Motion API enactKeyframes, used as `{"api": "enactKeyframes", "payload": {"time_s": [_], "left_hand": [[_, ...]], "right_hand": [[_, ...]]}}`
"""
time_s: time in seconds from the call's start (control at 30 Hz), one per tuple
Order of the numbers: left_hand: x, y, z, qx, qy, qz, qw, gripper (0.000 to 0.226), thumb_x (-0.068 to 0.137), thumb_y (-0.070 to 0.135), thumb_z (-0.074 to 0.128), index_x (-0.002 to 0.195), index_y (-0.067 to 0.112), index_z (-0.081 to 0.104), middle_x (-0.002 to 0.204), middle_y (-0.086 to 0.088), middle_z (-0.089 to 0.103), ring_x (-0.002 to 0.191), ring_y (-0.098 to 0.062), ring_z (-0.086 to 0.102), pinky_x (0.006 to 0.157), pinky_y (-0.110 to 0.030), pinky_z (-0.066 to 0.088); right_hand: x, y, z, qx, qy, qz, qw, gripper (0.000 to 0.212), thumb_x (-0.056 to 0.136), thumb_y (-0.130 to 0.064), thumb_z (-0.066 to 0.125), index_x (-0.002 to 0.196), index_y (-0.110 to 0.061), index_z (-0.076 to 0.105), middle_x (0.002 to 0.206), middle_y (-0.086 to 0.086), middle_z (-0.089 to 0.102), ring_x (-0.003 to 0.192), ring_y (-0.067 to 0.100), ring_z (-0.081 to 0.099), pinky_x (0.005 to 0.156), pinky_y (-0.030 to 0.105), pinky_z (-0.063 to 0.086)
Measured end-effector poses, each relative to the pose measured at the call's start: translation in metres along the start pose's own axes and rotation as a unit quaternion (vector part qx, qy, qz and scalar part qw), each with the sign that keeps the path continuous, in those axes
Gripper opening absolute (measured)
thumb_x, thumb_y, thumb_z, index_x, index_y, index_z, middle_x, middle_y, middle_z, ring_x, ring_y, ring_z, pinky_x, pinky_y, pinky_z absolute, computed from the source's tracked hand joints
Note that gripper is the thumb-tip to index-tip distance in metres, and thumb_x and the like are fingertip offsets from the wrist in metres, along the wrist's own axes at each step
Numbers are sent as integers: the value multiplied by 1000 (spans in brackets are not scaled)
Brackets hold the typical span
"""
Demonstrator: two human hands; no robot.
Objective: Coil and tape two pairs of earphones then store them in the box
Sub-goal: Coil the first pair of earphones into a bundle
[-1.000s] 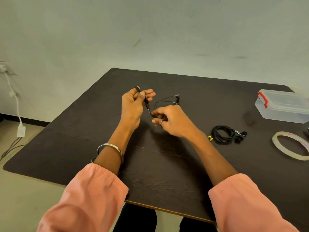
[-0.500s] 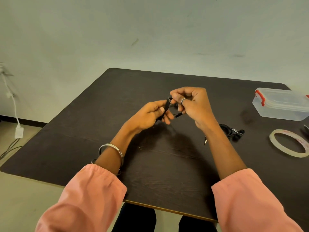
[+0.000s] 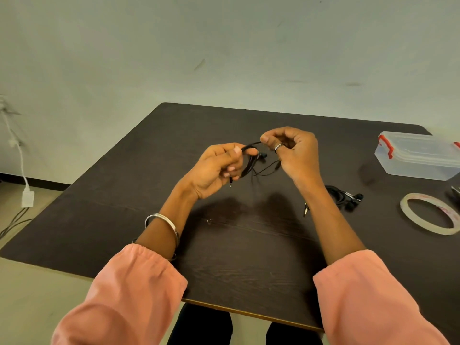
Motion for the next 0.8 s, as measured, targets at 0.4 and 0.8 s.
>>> {"api": "enactKeyframes", "payload": {"time_s": [0.4,0.8], "left_hand": [[-2,15,-37,-248,131,48,959,34,103,23,33,95,6,60,50,10,35,38,-3,26,38,-16,24],[-2,11,-58,-288,247,83,921,30,103,12,29,110,-3,55,73,3,56,50,-5,38,52,-18,36]], "right_hand": [[0,19,16,7,-61,41,997,13,87,-9,68,95,-18,74,80,2,73,54,10,58,58,21,51],[-23,15,63,-276,-289,-87,913,21,98,-21,49,101,-9,66,84,5,66,77,24,61,69,39,52]]}}
Point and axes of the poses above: each hand's wrist, its own x-axis towards the middle knuckle, its own z-axis out of the palm, y = z × x, the point moved 6 cm from there along x, towards the middle knuckle
